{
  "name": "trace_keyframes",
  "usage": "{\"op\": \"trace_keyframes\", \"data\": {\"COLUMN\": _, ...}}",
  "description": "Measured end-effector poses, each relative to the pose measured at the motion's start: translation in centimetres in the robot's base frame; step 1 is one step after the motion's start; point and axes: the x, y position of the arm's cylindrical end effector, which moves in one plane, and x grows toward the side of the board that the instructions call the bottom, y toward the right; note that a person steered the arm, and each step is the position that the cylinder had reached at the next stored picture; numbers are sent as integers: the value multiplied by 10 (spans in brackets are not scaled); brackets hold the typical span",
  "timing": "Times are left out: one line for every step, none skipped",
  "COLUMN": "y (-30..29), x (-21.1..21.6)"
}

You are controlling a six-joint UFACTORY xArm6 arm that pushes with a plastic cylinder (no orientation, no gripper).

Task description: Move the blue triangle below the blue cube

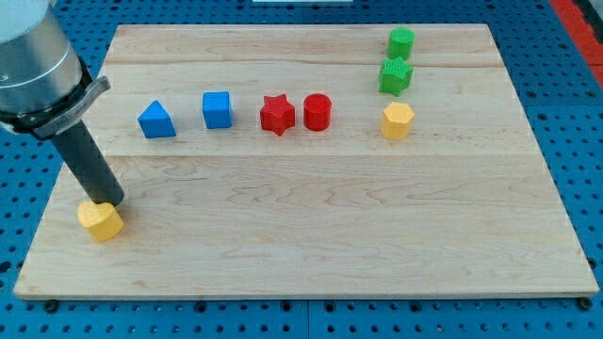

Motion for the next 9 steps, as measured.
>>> {"op": "trace_keyframes", "data": {"y": -5, "x": -16}}
{"op": "trace_keyframes", "data": {"y": -19, "x": -53}}
{"op": "trace_keyframes", "data": {"y": -39, "x": -108}}
{"op": "trace_keyframes", "data": {"y": -22, "x": -153}}
{"op": "trace_keyframes", "data": {"y": 33, "x": -155}}
{"op": "trace_keyframes", "data": {"y": 74, "x": -126}}
{"op": "trace_keyframes", "data": {"y": 78, "x": -112}}
{"op": "trace_keyframes", "data": {"y": 32, "x": -141}}
{"op": "trace_keyframes", "data": {"y": -13, "x": -125}}
